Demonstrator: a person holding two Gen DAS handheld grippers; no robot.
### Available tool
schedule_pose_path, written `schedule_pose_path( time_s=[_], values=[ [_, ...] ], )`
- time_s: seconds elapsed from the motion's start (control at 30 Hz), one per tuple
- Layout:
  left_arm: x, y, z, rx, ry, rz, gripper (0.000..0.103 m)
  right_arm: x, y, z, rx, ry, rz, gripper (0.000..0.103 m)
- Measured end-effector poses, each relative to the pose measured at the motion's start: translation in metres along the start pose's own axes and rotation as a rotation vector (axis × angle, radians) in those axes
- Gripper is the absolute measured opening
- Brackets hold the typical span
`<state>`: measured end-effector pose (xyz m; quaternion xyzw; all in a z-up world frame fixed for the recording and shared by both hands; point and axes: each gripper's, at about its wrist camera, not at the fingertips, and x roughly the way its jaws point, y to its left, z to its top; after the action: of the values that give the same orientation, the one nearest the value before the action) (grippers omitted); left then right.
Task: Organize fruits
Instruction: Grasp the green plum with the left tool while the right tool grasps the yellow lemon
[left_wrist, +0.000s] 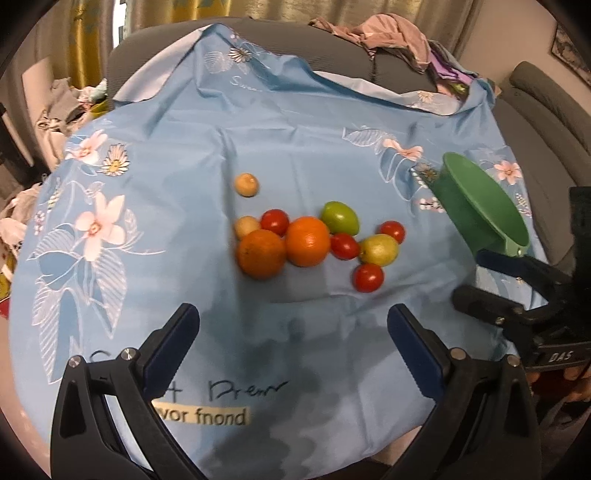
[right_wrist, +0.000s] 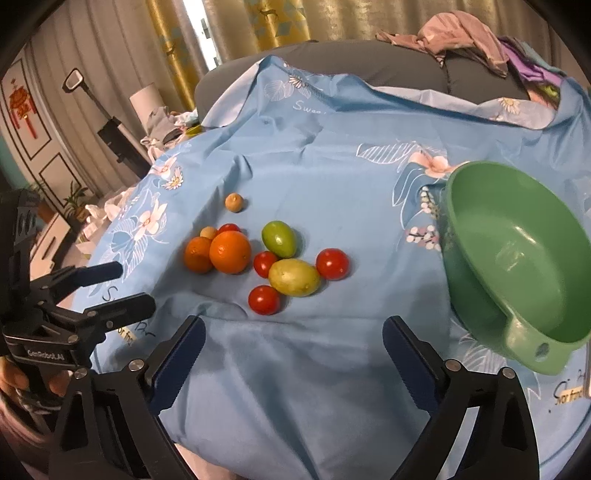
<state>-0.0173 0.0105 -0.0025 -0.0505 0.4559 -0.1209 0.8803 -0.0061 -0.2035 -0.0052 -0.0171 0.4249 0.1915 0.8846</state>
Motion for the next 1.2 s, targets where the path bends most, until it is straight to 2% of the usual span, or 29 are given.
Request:
schedule_pose_path(
  time_s=[0.17,0.23,0.5,0.8,0.9,1.13,1.2],
  values=[
    [0.006,-0.003,0.004,0.015,-0.011,-0.035,0.101,0.01,-0.005,0.001,-0.014,0.048,-0.03,0.092],
    [0.009,-0.005,0.007,0.024,-0.01,-0.049,0.1,0.015,-0.007,0.002,0.002,0.046,-0.014,0.089],
    [0.021,-0.008,0.017,0.034,0.011,-0.071,0.098,0.029,-0.019,0.006,0.084,0.039,0.039,0.087],
    [0.028,-0.004,0.031,0.039,0.014,-0.065,0.097,0.042,-0.022,0.011,0.155,0.009,0.131,0.085],
    [0.029,-0.004,0.038,0.062,0.005,-0.061,0.092,0.044,-0.022,0.014,0.156,0.011,0.135,0.083],
    [0.037,-0.001,0.057,0.094,-0.012,-0.064,0.09,0.059,-0.021,0.019,0.152,0.037,0.127,0.082],
    [0.043,-0.001,0.06,0.107,-0.004,-0.076,0.085,0.066,-0.019,0.02,0.149,0.052,0.124,0.073]
  ],
)
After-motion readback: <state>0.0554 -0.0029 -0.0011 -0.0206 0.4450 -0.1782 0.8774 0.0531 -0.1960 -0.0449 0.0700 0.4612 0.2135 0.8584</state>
